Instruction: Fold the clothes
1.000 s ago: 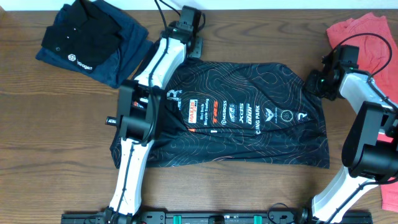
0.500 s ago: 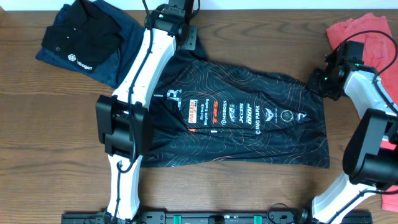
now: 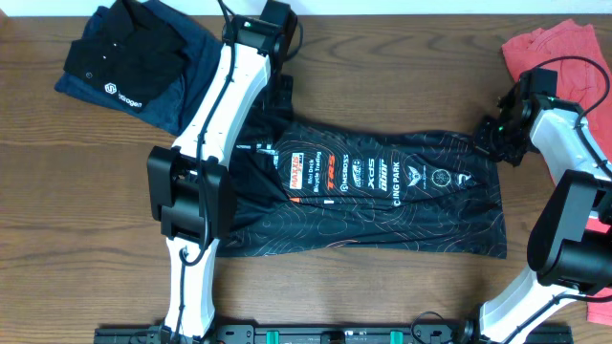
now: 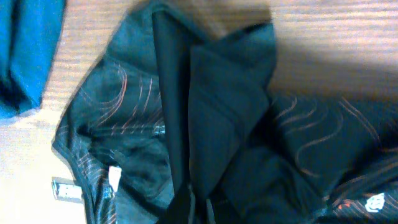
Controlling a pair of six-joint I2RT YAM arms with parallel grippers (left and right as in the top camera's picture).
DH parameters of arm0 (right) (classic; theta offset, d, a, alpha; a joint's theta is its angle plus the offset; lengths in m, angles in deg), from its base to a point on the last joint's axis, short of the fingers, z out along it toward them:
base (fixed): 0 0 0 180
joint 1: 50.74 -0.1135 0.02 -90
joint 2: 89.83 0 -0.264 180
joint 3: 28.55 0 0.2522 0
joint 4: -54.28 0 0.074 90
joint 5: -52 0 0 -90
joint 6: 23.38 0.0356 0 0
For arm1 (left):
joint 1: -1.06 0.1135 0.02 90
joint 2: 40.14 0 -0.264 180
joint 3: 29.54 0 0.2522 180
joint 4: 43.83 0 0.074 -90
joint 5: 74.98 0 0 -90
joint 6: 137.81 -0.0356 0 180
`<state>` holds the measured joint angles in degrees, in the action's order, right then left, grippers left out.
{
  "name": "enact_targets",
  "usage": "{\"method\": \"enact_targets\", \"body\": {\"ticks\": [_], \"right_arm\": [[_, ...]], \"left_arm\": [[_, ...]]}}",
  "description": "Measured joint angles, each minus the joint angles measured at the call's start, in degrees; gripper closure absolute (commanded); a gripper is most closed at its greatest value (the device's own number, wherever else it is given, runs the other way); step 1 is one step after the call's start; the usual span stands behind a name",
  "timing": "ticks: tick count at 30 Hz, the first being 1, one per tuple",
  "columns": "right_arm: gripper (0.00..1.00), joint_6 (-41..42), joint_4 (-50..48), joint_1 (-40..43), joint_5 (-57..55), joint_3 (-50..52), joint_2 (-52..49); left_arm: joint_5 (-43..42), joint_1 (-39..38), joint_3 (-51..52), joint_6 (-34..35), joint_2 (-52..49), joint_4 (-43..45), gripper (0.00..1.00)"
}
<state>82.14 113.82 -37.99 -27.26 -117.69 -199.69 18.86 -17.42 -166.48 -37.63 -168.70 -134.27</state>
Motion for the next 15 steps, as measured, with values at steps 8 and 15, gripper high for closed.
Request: {"method": "enact_targets", "body": {"ticks": [8, 15], "right_arm": [[0.99, 0.61, 7.65, 0.00, 1.40, 0.00, 2.86], [0.99, 0.68, 14.95, 0.00, 1.70, -0.02, 6.84]], "left_arm": [[-0.02, 0.00, 0.02, 3.87, 0.00, -12.92, 0.94], [0.02, 0.00, 1.86, 4.87, 0.00, -15.19, 0.83]]}}
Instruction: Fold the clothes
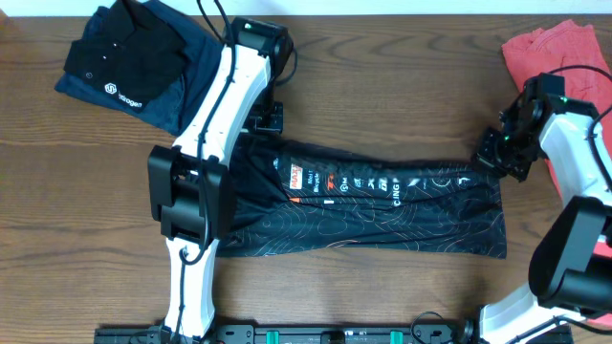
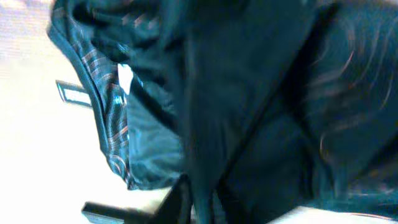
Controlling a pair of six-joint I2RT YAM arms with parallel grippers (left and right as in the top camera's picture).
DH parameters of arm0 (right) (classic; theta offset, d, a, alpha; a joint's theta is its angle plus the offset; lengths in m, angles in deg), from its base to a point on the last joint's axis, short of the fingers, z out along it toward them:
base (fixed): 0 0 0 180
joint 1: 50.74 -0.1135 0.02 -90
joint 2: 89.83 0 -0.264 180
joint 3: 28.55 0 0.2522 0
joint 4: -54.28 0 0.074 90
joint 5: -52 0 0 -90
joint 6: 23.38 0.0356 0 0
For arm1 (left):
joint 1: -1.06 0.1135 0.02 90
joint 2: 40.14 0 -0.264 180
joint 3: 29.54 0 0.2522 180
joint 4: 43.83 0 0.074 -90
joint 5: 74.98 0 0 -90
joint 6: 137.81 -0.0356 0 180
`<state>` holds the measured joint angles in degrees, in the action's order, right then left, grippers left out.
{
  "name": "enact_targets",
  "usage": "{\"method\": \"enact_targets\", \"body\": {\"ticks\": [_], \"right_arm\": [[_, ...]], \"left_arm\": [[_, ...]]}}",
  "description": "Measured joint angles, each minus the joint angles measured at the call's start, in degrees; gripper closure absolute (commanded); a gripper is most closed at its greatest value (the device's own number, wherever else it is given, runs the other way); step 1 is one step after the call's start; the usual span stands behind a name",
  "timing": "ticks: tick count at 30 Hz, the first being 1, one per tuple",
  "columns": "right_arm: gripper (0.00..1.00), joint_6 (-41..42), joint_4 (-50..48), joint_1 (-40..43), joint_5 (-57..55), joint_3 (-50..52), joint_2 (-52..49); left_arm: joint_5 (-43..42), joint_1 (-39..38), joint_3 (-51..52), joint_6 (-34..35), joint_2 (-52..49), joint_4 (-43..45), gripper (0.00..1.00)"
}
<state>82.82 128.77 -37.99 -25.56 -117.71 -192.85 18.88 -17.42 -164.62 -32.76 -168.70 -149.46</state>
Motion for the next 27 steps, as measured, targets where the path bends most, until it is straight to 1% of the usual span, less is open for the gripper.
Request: {"method": "enact_targets", "body": {"ticks": [1, 2, 3, 4, 5, 6, 7, 8, 9, 10, 11, 12, 13, 14, 16, 17, 18, 19, 23, 27], "right_arm": [[0.99, -0.07, 1.25, -0.02, 0.02, -0.04, 0.17], [0.98, -0.15, 2.58, -0.02, 0.00, -0.09, 0.20], [0.96, -0.31, 3.82, -0.02, 0.00, -0.09, 0.20], [0.92, -0.39, 4.96, -0.02, 0.02, -0.09, 0.20], [0.85, -0.52, 5.90, -0.04, 0.02, -0.09, 0.20], [0.71, -0.52, 6.64, -0.04, 0.07, -0.09, 0.20], [0.54, -0.61, 7.23, -0.07, 0.09, -0.09, 0.20], [0.34, -0.87, 7.67, -0.09, 0.13, -0.09, 0.20], [0.22, -0.90, 7.87, -0.09, 0.09, -0.09, 0.20], [0.15, -0.98, 7.87, -0.13, 0.13, -0.09, 0.20], [0.05, -0.98, 7.87, -0.13, 0.17, -0.09, 0.20], [0.01, -1.14, 7.87, -0.13, 0.20, -0.09, 0.20], [0.01, -1.14, 7.82, -0.13, 0.26, -0.11, 0.20], [0.01, -1.36, 7.87, -0.15, 0.26, -0.11, 0.20], [0.01, -1.55, 7.91, -0.24, 0.22, -0.09, 0.20], [0.01, -1.57, 8.00, -0.31, 0.22, -0.11, 0.20], [0.01, -1.57, 8.07, -0.42, 0.20, -0.11, 0.20], [0.01, -1.57, 8.04, -0.57, 0.20, -0.11, 0.20], [0.01, -1.60, 8.04, -0.63, 0.17, -0.13, 0.20], [0.01, -1.60, 8.02, -0.61, -0.48, -0.13, 0.20]], "left_arm": [[0.00, 0.00, 0.81, 0.11, 0.00, -0.31, 0.83], [-0.02, 0.00, 1.75, 0.17, 0.00, -0.37, 0.76], [-0.04, 0.00, 2.78, -0.04, 0.00, -0.42, 0.73], [0.00, 0.00, 3.93, -0.02, 0.00, -0.44, 0.73], [-0.02, 0.00, 5.38, 0.20, 0.00, -0.46, 0.73], [-0.02, 0.00, 6.69, 0.17, 0.00, -0.46, 0.73], [-0.04, 0.00, 7.98, 0.17, 0.00, -0.46, 0.73], [-0.02, 0.00, 9.31, 0.17, 0.00, -0.46, 0.73], [-0.02, 0.00, 10.43, 0.17, 0.00, -0.37, 0.73], [-0.02, 0.00, 11.19, 0.17, 0.00, -0.22, 0.73], [-0.02, 0.00, 11.85, 0.17, 0.00, 0.50, 0.69], [-0.02, 0.00, 12.11, 0.11, 0.00, 1.88, 0.67], [0.02, 0.00, 12.20, 0.09, 0.00, 3.54, 0.65], [0.00, 0.00, 12.24, 0.02, 0.00, 5.40, 0.60], [0.00, 0.00, 12.22, -0.13, 0.00, 8.59, 0.40], [-0.04, 0.00, 12.22, -0.55, 0.00, 10.16, 0.31], [-0.22, 0.00, 12.22, -0.90, 0.00, 11.89, 0.25], [-0.61, 0.00, 12.20, -1.46, 0.00, 13.57, 0.21], [-3.56, 0.00, 12.22, -5.29, 0.00, 17.90, 0.18], [-4.98, 0.00, 12.22, -7.41, 0.00, 19.58, 0.18]]}}
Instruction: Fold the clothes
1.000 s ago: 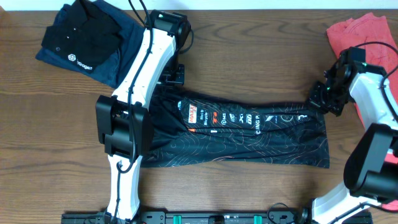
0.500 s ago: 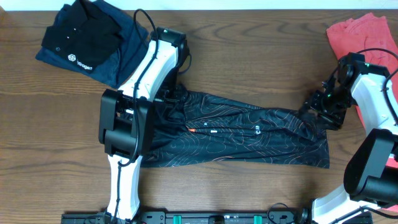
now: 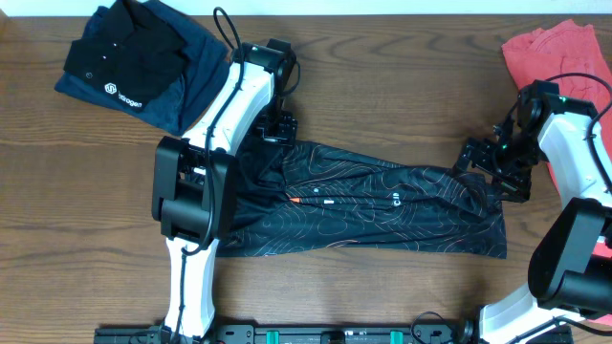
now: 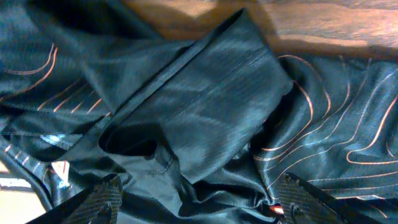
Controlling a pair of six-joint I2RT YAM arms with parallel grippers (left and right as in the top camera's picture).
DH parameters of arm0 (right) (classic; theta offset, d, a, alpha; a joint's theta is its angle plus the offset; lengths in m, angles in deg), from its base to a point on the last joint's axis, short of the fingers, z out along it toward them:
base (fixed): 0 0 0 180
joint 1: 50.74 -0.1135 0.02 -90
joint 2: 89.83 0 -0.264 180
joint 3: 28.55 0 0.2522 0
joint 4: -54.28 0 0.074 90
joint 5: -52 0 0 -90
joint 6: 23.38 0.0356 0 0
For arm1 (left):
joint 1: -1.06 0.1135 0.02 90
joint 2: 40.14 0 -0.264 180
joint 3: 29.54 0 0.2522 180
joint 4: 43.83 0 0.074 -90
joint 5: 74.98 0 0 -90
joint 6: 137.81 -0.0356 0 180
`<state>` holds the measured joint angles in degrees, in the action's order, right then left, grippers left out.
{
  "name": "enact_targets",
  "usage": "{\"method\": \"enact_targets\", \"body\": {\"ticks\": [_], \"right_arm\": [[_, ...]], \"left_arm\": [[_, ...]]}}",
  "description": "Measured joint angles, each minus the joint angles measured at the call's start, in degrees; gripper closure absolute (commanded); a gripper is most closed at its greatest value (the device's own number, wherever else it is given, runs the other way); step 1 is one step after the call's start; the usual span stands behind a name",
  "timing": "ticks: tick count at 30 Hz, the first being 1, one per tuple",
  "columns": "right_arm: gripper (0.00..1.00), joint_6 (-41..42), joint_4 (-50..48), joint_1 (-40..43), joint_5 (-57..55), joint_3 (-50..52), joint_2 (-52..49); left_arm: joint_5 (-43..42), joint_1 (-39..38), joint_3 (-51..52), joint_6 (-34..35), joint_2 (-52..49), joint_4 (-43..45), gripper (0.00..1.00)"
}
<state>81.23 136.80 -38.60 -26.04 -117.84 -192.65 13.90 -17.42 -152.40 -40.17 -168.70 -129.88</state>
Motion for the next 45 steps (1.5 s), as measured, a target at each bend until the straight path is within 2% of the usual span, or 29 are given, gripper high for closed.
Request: {"method": "enact_targets", "body": {"ticks": [16, 24, 30, 38, 41, 45], "right_arm": [[0.01, 0.00, -0.33, 0.00, -0.42, 0.00, 0.00], [0.01, 0.00, -0.37, 0.00, -0.42, 0.00, 0.00], [0.01, -0.61, 0.24, 0.00, -0.42, 0.00, 0.00], [0.01, -1.22, 0.63, 0.00, -0.42, 0.00, 0.00], [0.01, -1.27, 0.68, 0.00, -0.42, 0.00, 0.00], [0.01, -1.31, 1.14, 0.00, -0.44, 0.00, 0.00]], "left_arm": [[-0.42, 2.84, 0.00, -3.34, 0.00, 4.20, 0.18], [-0.44, 0.55, 0.00, -6.21, -0.09, 4.66, 0.18], [-0.61, -0.52, 0.00, -6.19, -2.43, 3.93, 0.22], [-0.63, -0.39, 0.02, -6.21, -5.31, 3.56, 0.23], [-0.63, -0.39, 0.09, -6.21, -5.29, 3.93, 0.27], [-0.66, -0.39, 0.70, -6.21, -5.29, 5.51, 0.39]]}}
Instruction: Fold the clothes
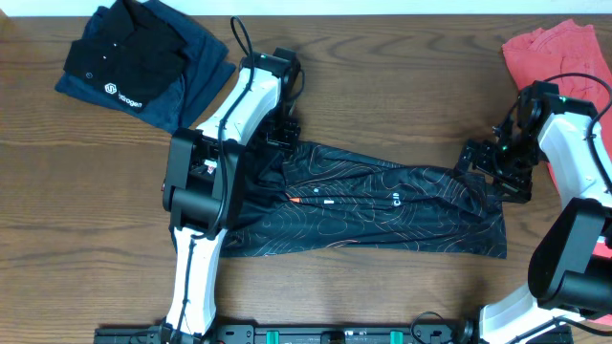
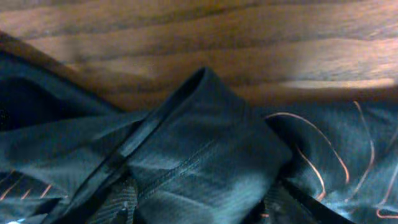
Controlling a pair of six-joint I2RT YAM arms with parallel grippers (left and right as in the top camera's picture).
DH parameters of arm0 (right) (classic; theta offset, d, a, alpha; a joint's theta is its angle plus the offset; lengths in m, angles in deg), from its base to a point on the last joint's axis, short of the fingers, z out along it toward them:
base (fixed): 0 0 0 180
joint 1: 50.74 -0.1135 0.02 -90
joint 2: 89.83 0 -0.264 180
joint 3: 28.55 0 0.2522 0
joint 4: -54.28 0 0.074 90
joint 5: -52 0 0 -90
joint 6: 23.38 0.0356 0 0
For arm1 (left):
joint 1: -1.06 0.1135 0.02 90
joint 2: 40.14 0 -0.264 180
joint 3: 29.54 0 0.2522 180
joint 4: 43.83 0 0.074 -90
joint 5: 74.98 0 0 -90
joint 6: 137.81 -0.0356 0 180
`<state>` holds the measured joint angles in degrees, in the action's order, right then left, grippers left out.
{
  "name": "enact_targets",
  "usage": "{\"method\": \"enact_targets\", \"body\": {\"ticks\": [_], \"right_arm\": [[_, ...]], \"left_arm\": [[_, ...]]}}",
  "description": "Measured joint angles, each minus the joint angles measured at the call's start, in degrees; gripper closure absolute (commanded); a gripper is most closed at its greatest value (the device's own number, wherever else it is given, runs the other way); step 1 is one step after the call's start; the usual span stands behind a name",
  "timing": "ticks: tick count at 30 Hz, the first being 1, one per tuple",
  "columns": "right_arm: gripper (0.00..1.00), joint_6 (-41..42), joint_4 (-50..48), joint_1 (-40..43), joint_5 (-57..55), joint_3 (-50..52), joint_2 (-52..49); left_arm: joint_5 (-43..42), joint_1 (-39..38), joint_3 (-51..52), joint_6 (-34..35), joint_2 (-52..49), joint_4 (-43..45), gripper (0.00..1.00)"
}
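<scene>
A black jersey (image 1: 382,205) with orange contour lines lies across the middle of the table, folded lengthwise into a long band. My left gripper (image 1: 284,132) sits low over its upper left corner. In the left wrist view this gripper (image 2: 205,206) is open, its fingers (image 2: 119,203) wide apart, with a raised fold of the jersey (image 2: 205,143) lying between them. My right gripper (image 1: 490,167) is at the upper right corner of the jersey and looks open, resting at the cloth's edge.
A stack of dark folded clothes (image 1: 134,62) lies at the back left. A red garment (image 1: 559,48) lies at the back right. The bare wooden table (image 1: 76,210) shows on the left and along the front.
My left gripper has come down closer to the raised fold at the jersey's left corner, still open. The jersey and my right arm have not moved.
The jersey first lay spread with its printed logos up, both grippers at its far edge. Then that edge was held partway toward the front. By 1.5 s ago the far half lay over the near half, logos hidden, grippers open. Now the left gripper is lower.
</scene>
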<state>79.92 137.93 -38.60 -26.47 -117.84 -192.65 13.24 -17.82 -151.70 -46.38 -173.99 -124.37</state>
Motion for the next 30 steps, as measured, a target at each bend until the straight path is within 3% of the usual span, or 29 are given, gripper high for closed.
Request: {"method": "enact_targets", "body": {"ticks": [2, 6, 10, 30], "right_arm": [[0.01, -0.11, 0.37, 0.00, 0.00, 0.00, 0.00], [0.01, -0.15, 0.55, 0.00, 0.00, 0.00, 0.00], [0.01, -0.17, -0.79, 0.00, -0.11, 0.00, 0.00], [0.01, -0.26, -17.57, 0.00, -6.05, -0.04, -0.07]], "left_arm": [[0.02, 0.00, 0.24, -0.04, 0.00, -0.07, 0.46], [0.02, 0.00, 0.28, 0.09, 0.00, -0.02, 0.69], [0.83, 0.00, 0.28, 0.39, 0.00, -0.02, 0.81], [3.74, 0.33, 0.28, 3.08, 0.00, 0.00, 0.81]]}}
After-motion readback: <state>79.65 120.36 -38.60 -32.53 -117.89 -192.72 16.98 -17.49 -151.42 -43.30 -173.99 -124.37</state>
